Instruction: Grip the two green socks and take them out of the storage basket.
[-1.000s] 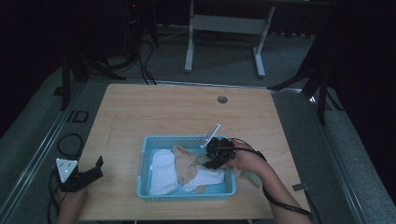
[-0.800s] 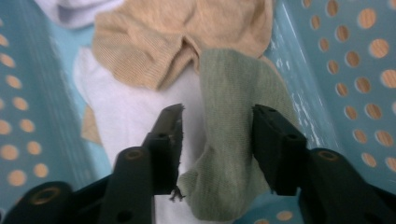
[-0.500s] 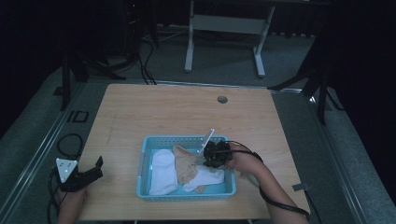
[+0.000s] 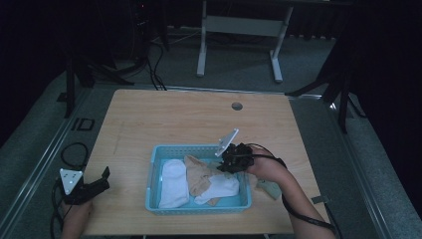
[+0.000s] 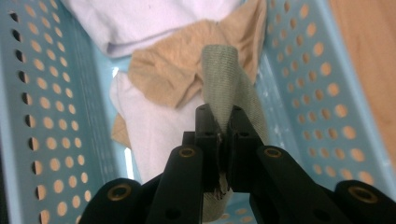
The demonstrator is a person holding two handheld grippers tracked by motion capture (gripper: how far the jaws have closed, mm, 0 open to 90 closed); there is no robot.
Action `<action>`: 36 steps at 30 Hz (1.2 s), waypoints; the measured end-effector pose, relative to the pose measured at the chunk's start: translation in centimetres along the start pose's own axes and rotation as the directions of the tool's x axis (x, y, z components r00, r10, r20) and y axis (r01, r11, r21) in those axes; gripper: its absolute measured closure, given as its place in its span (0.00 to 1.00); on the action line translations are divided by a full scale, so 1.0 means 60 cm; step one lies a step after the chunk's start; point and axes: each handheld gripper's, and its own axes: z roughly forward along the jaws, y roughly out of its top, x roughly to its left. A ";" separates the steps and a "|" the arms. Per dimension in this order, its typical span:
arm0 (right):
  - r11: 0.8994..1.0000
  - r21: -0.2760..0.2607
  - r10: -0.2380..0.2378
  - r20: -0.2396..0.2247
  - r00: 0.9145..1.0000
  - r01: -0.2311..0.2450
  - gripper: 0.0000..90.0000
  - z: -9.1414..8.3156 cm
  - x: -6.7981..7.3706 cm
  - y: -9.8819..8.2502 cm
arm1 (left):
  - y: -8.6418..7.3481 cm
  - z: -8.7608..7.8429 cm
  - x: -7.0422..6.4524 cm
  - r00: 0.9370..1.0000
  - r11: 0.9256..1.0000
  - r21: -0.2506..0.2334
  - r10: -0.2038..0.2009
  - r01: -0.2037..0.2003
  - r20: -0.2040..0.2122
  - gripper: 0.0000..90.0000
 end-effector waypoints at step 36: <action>0.973 -0.193 0.159 0.183 0.970 -0.123 0.95 -0.183 -0.038 -0.104 | 0.000 0.000 0.000 1.000 1.000 0.002 0.000 0.000 -0.004 0.00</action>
